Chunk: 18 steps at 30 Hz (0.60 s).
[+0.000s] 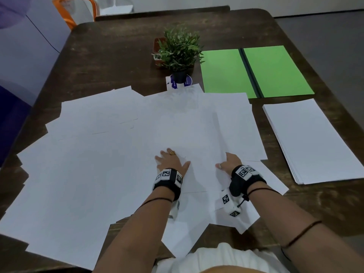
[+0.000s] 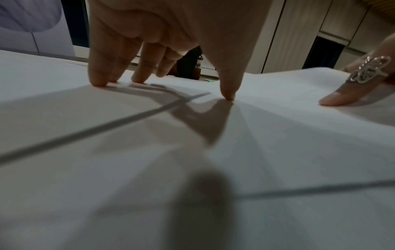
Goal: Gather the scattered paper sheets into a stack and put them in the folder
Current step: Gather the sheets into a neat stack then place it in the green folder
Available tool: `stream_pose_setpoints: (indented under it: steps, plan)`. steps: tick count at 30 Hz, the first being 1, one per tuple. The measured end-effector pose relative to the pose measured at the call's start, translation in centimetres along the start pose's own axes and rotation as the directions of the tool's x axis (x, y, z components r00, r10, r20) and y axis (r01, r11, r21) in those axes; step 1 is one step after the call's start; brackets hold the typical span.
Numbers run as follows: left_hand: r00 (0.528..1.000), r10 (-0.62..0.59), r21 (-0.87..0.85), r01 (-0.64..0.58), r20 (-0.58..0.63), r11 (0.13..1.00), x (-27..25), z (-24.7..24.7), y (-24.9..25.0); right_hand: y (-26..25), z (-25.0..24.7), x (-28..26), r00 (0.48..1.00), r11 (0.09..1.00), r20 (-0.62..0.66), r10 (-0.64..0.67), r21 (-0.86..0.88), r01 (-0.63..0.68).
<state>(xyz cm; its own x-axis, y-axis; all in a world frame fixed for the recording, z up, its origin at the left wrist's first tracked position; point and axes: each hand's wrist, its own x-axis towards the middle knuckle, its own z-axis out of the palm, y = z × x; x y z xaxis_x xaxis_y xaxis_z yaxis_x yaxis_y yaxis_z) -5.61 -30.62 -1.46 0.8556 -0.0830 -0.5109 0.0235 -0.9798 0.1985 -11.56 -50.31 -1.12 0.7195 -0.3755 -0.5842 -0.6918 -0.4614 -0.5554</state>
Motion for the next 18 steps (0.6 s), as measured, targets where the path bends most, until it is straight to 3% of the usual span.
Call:
stream_pose_setpoints:
  steps: [4,13,18]
  plan:
    - [0.999,-0.036,0.0,0.036,0.013,0.999,0.6,-0.4,0.8,0.1,0.2,0.0,1.0,1.0,0.006,0.0,0.017,0.0]
    - [0.998,0.018,0.074,-0.023,0.06,0.997,-0.8,-1.4,2.7,0.7,0.5,-0.8,0.997,0.998,-0.032,-0.066,-0.011,0.066]
    - [0.975,0.224,0.302,-0.212,-0.005,0.929,-1.2,-0.9,2.8,0.6,0.7,-0.8,0.993,0.994,-0.064,-0.097,0.052,0.101]
